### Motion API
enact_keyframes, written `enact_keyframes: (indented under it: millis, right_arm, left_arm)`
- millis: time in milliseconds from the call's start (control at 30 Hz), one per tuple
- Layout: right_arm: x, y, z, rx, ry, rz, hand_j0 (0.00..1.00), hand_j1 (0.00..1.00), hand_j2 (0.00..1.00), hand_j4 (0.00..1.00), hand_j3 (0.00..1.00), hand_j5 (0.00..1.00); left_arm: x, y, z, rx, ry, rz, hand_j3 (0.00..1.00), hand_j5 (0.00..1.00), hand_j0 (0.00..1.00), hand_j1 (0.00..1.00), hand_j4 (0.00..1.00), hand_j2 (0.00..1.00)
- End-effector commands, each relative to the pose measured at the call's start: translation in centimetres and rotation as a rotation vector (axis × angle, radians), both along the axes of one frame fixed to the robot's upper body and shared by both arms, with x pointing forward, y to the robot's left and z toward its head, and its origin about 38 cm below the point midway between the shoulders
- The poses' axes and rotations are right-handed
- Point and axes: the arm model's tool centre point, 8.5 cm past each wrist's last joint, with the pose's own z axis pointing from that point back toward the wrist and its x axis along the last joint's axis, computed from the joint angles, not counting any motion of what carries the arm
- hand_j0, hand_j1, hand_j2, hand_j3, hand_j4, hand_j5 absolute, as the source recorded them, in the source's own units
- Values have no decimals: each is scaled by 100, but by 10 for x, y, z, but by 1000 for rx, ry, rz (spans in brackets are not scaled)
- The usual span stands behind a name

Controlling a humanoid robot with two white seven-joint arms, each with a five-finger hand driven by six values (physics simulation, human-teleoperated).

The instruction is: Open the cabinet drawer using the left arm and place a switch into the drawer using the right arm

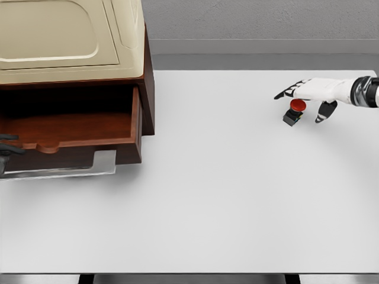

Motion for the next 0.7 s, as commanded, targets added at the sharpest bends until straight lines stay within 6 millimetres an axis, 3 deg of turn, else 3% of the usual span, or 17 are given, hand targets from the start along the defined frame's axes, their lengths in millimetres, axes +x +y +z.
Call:
enact_keyframes:
  millis: [0, 233, 333, 500, 667]
  right_arm:
    - [0, 0, 1, 5, -2, -3, 100, 100, 100, 100, 100, 100]
    - [-1, 1, -2, -3, 7, 2, 99, 99, 99, 99, 99, 99]
    - [-1, 1, -3, -4, 8, 2, 94, 94, 94, 94, 94, 94]
    - [0, 0, -2, -3, 6, 1, 84, 84, 84, 84, 84, 84]
    - [0, 1, -2, -2, 6, 1, 81, 81, 81, 81, 81, 81]
  left_arm:
    - [4, 4, 4, -94, 25, 88, 100, 100, 100, 100, 100, 100]
    - [9, 2, 25, -167, -26, 102, 100, 100, 100, 100, 100, 100]
    - [13, 0, 46, -204, -87, 98, 100, 100, 100, 100, 100, 100]
    - [13, 0, 44, -202, -81, 99, 100, 100, 100, 100, 100, 100]
    - [14, -1, 49, -201, -100, 92, 100, 100, 100, 100, 100, 100]
